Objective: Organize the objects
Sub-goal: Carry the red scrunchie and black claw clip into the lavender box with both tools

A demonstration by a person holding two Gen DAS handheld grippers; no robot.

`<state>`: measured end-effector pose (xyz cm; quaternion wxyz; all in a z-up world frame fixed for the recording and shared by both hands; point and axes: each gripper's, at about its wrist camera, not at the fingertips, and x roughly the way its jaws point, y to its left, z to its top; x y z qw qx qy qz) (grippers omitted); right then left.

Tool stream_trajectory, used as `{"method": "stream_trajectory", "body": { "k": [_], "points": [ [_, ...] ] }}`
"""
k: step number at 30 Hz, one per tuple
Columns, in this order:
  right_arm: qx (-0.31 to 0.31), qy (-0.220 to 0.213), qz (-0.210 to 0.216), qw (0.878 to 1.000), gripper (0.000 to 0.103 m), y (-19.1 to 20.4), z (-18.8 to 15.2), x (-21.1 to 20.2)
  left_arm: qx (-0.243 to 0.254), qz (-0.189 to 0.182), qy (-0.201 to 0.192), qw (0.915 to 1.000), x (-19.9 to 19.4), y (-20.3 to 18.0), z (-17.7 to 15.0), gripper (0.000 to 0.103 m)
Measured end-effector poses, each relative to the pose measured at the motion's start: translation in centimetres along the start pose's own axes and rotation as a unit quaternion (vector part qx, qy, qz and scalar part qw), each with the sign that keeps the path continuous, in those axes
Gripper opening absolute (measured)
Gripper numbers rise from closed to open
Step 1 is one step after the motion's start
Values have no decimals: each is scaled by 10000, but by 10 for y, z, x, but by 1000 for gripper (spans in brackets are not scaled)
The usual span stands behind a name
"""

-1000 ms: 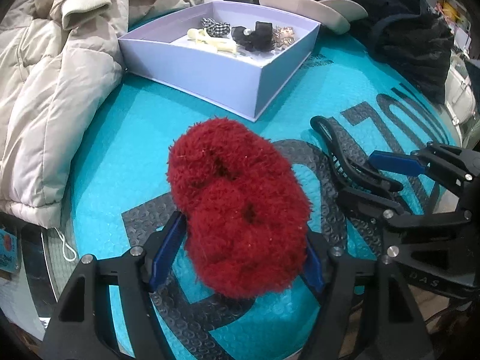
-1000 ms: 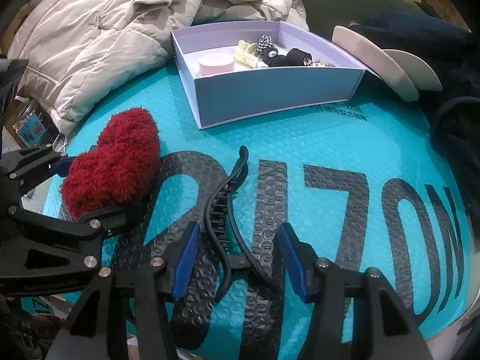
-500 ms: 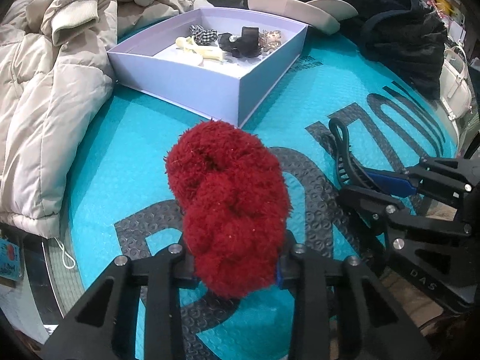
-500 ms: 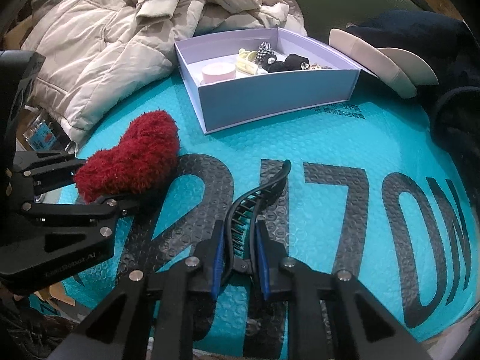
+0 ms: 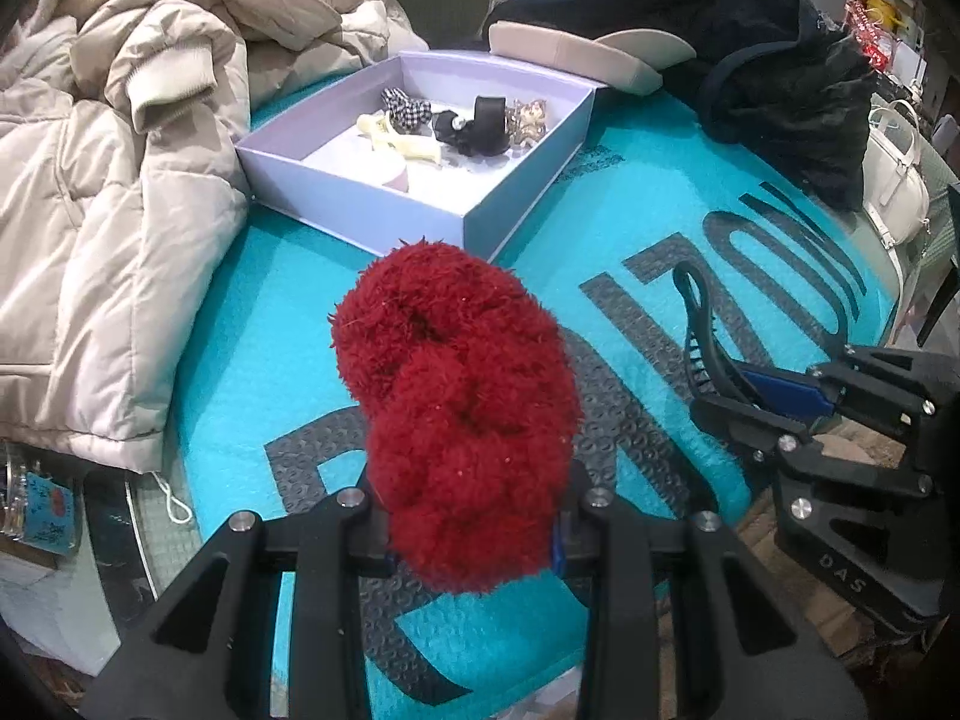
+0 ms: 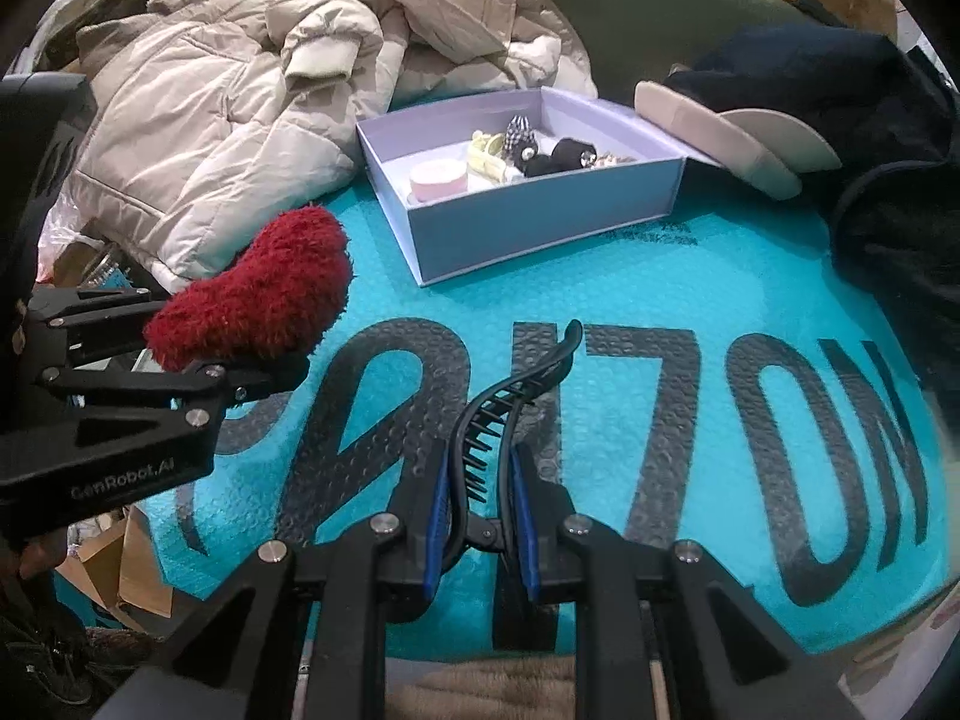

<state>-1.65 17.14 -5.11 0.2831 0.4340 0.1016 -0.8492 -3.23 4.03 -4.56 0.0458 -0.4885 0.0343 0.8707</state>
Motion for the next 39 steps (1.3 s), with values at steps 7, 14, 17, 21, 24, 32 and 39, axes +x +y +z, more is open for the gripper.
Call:
{"method": "stream_trajectory", "body": {
  "k": [7, 14, 17, 21, 24, 32, 39],
  "points": [
    [-40, -156, -119, 9998, 19, -1, 2, -27, 53, 53, -95, 9999, -20, -6, 7, 32],
    [-130, -360, -147, 9992, 19, -2, 10, -52, 130, 90, -128, 9998, -33, -13, 23, 32],
    [-193, -434, -129, 9988, 19, -5, 15, -61, 178, 92, -120, 9997, -38, -18, 32, 32],
    [-262, -539, -156, 9981, 19, -9, 24, -70, 266, 90, -170, 9995, -43, -24, 46, 32],
    [-309, -578, -165, 9977, 19, -11, 30, -74, 324, 86, -203, 9992, -45, -28, 56, 32],
    [-411, -722, -159, 9964, 19, -20, 49, -81, 406, 27, -294, 9987, -47, -33, 86, 32],
    [-451, -826, -142, 9955, 19, -29, 71, -77, 479, -16, -369, 9982, -43, -36, 112, 32]
  ]
}}
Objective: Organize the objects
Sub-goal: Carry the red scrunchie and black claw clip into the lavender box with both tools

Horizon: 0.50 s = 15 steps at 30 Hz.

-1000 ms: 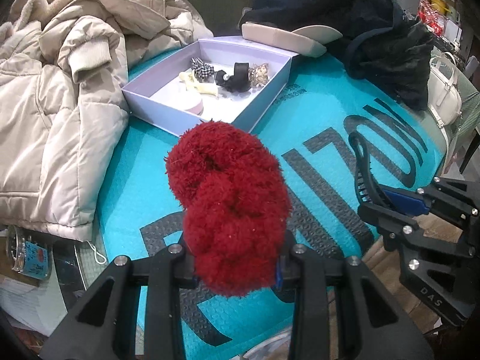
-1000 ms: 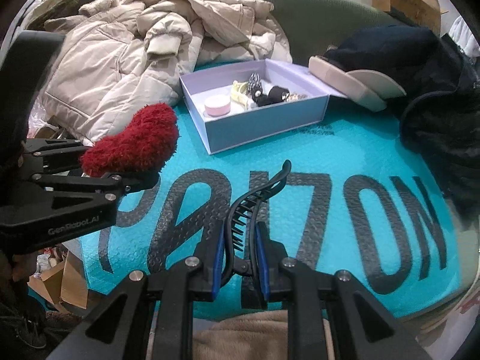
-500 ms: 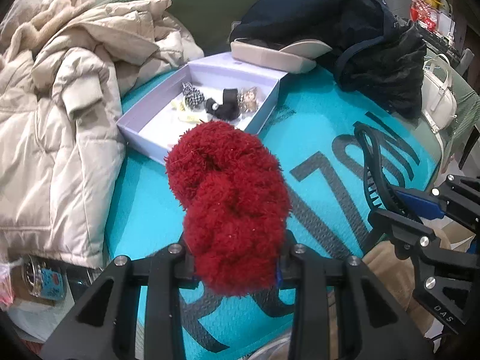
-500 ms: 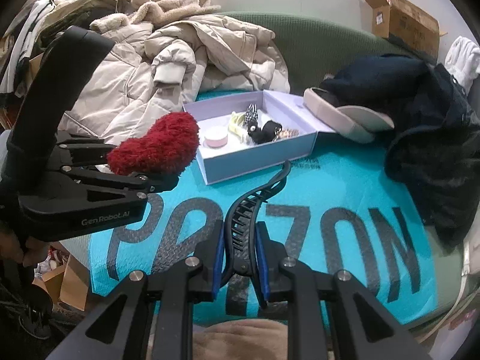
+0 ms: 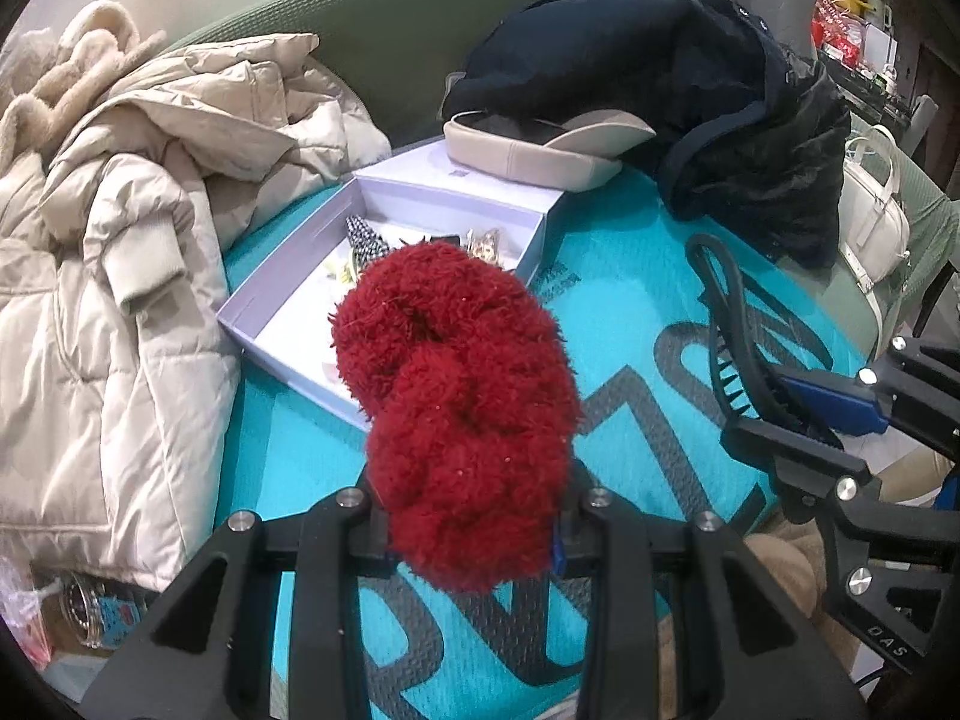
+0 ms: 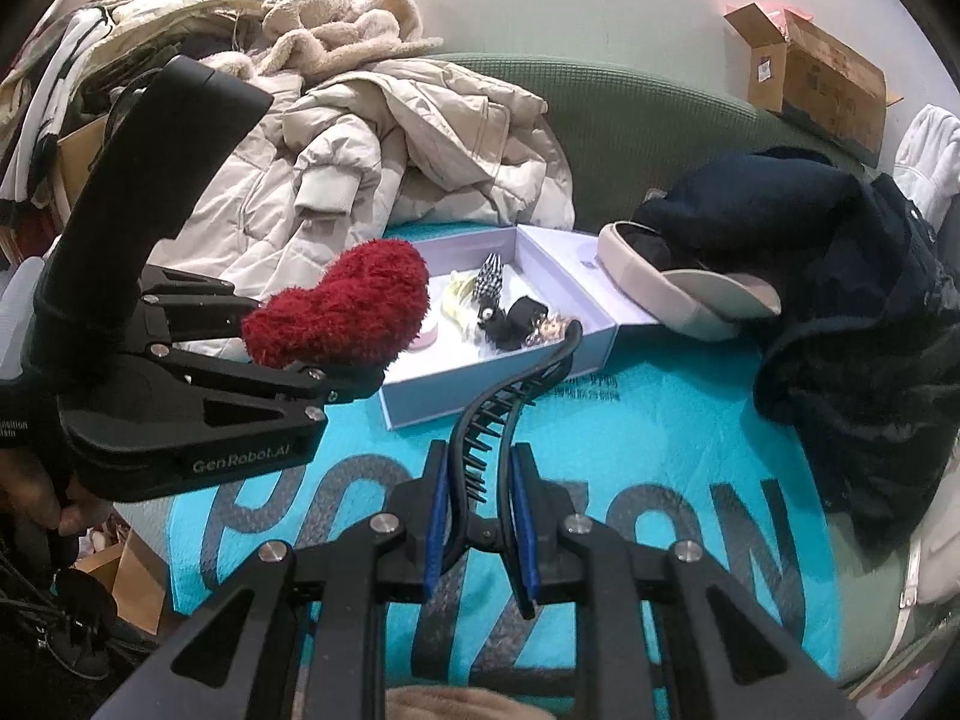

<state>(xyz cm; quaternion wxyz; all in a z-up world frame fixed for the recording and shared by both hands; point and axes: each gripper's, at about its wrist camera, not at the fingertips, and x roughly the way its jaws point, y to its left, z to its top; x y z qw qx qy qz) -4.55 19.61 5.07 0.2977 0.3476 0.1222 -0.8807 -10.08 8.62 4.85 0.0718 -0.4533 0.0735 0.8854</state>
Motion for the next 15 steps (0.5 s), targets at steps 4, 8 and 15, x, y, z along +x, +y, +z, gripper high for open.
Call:
{"method": "stream_trajectory", "body": {
  "k": [4, 8, 15],
  "points": [
    [-7, -14, -2, 10000, 19, -7, 10, 10, 10, -15, -49, 10000, 6, 4, 13, 32],
    [71, -80, 21, 9999, 19, -15, 21, 22, -6, -75, -22, 10000, 19, 11, 24, 32],
    [112, -190, 23, 9998, 19, -31, 45, 45, -64, -92, 14, 9999, 47, 24, 43, 32]
  ]
}}
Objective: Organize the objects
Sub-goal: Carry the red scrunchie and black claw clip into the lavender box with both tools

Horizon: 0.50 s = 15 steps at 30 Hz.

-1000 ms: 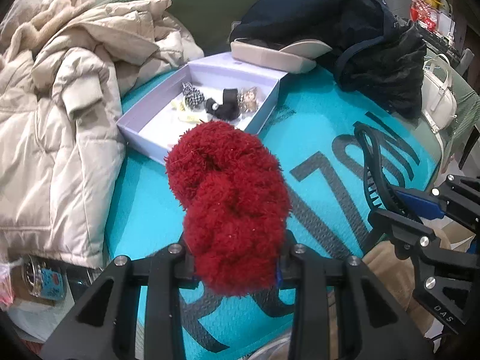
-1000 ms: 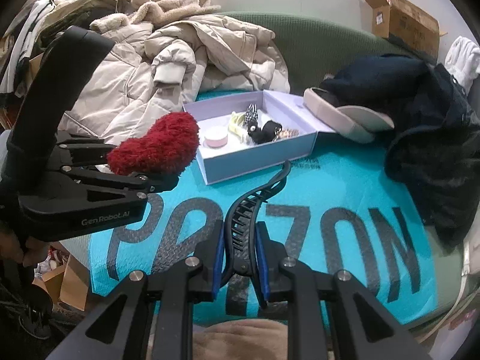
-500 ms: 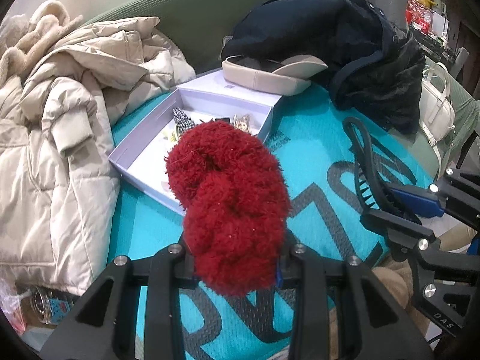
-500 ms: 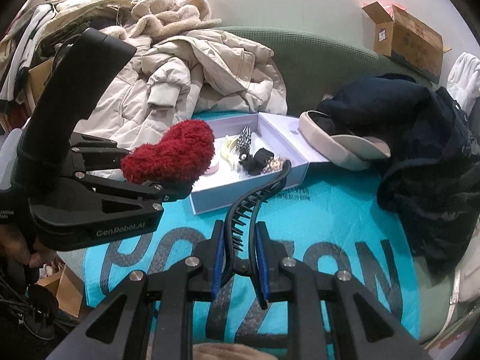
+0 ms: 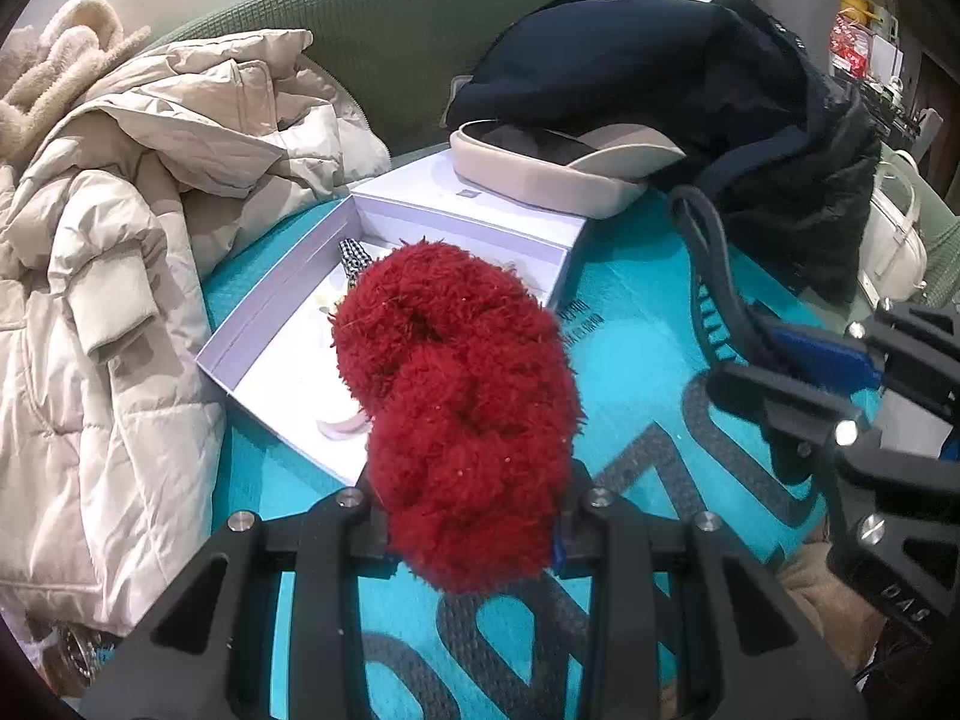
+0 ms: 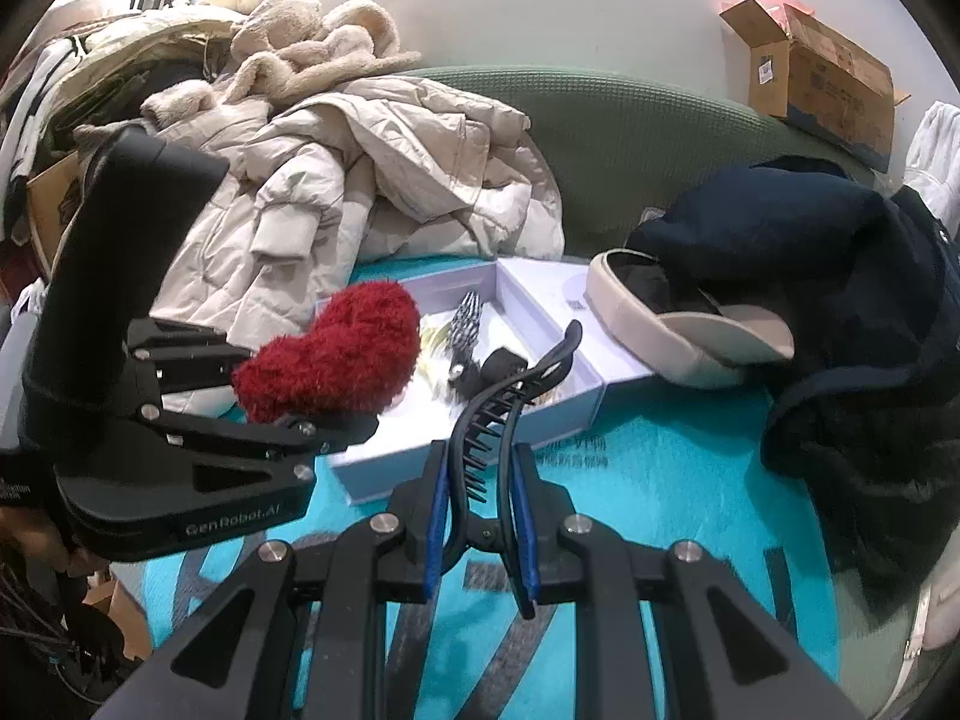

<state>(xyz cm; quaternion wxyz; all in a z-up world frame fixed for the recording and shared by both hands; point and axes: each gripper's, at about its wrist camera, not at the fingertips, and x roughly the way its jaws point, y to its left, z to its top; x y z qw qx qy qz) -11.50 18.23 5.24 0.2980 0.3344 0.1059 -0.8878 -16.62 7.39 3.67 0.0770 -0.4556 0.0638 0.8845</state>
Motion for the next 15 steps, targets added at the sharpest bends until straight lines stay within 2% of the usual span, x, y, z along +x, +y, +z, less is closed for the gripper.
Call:
{"method": "stream_trajectory", "body": {
  "k": [15],
  "points": [
    [-187, -131, 236, 9995, 19, -18, 45, 55, -259, 318, 7, 9992, 47, 44, 39, 32]
  ]
}}
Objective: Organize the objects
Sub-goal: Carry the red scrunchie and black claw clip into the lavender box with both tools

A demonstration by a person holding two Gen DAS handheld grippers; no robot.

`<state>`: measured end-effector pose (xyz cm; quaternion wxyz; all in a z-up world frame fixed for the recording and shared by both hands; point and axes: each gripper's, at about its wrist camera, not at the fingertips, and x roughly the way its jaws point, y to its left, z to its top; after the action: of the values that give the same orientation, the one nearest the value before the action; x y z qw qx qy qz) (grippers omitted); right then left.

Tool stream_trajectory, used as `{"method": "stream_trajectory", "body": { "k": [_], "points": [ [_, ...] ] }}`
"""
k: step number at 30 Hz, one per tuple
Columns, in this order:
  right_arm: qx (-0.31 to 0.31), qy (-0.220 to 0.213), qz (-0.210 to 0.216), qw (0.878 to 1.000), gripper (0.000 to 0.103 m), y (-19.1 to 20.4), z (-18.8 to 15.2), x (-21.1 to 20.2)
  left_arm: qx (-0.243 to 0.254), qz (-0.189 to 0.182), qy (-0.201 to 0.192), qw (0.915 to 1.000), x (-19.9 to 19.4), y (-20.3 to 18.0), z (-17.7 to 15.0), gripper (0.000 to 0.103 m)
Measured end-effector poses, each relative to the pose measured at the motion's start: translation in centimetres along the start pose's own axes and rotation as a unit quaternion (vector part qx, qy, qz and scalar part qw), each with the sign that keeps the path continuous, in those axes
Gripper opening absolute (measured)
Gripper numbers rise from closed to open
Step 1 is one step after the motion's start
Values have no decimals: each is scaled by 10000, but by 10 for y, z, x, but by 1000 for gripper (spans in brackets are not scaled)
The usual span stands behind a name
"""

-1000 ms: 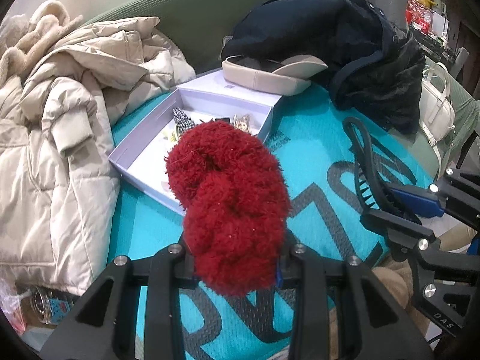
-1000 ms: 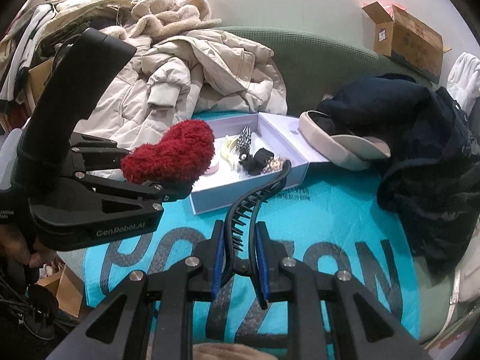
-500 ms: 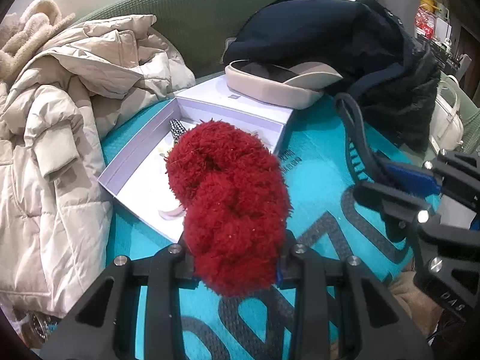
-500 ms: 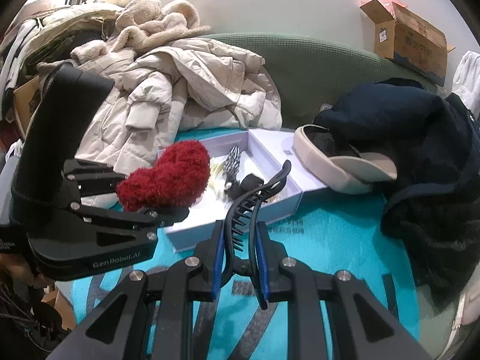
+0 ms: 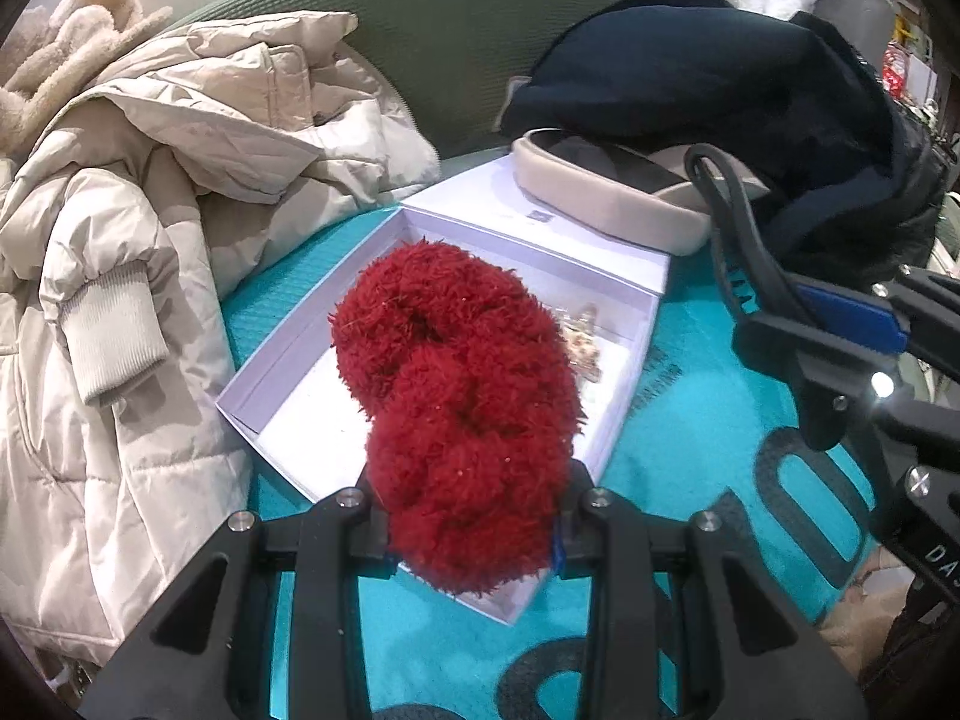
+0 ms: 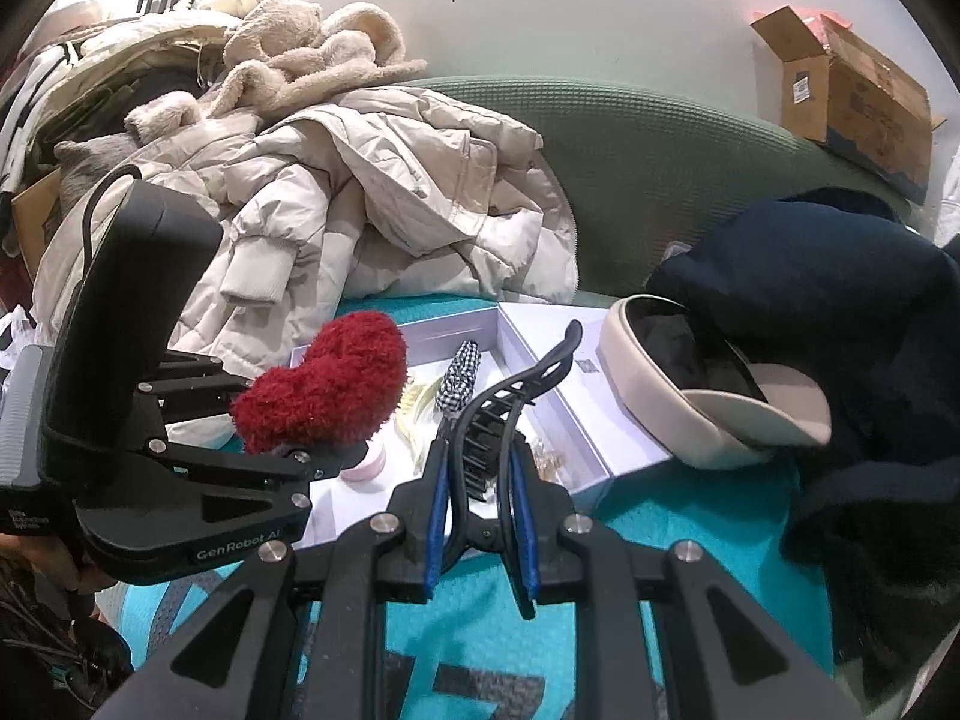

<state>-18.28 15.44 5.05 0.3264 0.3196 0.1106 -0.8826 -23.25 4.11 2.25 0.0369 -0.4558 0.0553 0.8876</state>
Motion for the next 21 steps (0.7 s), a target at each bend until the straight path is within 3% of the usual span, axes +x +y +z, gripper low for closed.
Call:
{"method": "stream_trajectory", "body": {
  "k": [15, 21],
  "points": [
    [-334, 47, 184, 9993, 19, -2, 36, 37, -81, 365, 144, 9992, 42, 23, 15, 32],
    [-546, 97, 390, 9977, 19, 4, 41, 61, -228, 350, 127, 9990, 57, 34, 22, 32]
  ]
}}
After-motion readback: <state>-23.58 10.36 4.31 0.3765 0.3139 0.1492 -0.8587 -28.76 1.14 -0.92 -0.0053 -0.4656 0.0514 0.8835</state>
